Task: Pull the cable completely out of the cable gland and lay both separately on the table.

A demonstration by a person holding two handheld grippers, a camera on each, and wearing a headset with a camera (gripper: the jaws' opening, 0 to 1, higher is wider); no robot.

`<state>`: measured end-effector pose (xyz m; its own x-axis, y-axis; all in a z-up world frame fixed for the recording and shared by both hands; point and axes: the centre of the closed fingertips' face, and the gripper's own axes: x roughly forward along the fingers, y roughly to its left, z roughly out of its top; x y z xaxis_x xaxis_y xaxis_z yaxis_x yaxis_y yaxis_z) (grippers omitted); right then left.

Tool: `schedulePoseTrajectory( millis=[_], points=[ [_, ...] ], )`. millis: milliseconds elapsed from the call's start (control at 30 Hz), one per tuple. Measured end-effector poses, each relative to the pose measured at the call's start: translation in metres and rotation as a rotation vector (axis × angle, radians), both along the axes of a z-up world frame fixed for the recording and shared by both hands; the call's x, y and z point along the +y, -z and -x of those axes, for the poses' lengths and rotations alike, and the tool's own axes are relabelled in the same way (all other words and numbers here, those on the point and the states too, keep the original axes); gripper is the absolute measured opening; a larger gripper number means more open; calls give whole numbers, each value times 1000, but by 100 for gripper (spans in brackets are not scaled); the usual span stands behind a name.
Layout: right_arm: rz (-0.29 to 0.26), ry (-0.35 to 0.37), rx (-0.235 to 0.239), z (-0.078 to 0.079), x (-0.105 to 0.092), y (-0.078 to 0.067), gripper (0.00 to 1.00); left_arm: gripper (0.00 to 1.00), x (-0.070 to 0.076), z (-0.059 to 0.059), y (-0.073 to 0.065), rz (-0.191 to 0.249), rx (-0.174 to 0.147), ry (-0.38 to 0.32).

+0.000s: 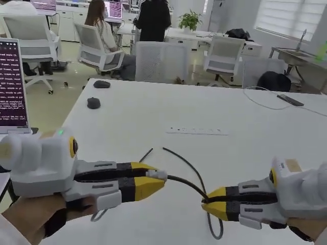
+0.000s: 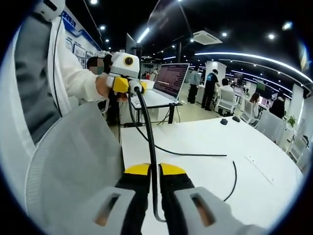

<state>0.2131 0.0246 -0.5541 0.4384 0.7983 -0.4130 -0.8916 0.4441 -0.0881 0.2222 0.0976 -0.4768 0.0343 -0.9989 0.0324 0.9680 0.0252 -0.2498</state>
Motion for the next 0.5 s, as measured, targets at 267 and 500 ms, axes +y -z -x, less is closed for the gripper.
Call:
schedulePoseTrajectory(
  millis=[267, 500],
  points=[
    [-50, -110, -64, 8, 32, -44, 18, 16, -8, 4, 12, -36, -28, 6],
    [-32, -152, -82, -1, 43, -48, 14, 16, -13, 2, 12, -34, -30, 5]
  ],
)
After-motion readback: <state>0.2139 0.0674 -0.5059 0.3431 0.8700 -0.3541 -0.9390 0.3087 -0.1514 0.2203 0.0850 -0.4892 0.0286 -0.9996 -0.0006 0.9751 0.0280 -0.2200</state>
